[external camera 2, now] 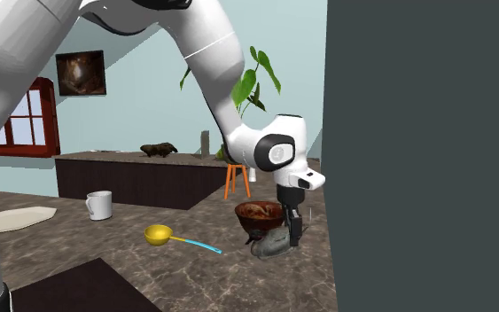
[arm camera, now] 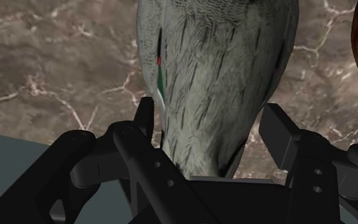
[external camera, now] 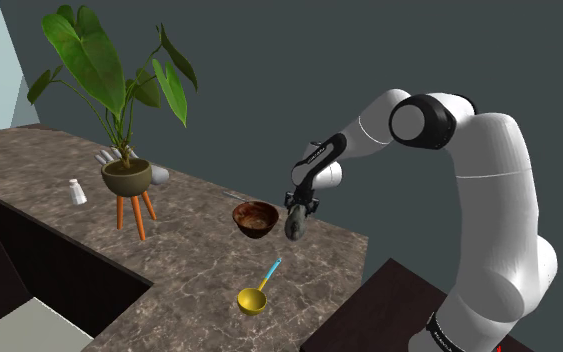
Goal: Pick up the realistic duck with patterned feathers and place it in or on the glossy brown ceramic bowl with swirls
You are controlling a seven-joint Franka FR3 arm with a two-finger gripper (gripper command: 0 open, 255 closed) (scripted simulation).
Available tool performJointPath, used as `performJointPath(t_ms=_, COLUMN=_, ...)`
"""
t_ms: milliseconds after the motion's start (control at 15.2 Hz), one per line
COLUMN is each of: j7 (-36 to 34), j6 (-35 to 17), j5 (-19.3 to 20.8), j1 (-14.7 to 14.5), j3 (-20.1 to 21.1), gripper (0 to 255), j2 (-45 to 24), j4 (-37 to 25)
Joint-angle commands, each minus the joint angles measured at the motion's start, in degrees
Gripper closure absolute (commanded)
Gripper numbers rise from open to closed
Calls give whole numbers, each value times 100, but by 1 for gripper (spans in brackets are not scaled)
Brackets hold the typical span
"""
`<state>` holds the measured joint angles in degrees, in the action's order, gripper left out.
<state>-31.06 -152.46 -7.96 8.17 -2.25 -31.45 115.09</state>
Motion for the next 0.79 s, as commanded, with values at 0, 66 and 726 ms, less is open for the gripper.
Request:
performJointPath(t_ms=0, j7=-12, j6=106, j5=17, j1=-7, j3=-17, gripper=255, j2=134, j4=27)
performJointPath(t_ms=66, j7=-22, j6=160, j5=26, j1=-13, j3=-25, gripper=255, j2=198, j4=36)
performJointPath(t_ms=726, j7=-116, j6=737, j5=126, j1=-62, j3=-98, gripper=255, j2=792, j4=53)
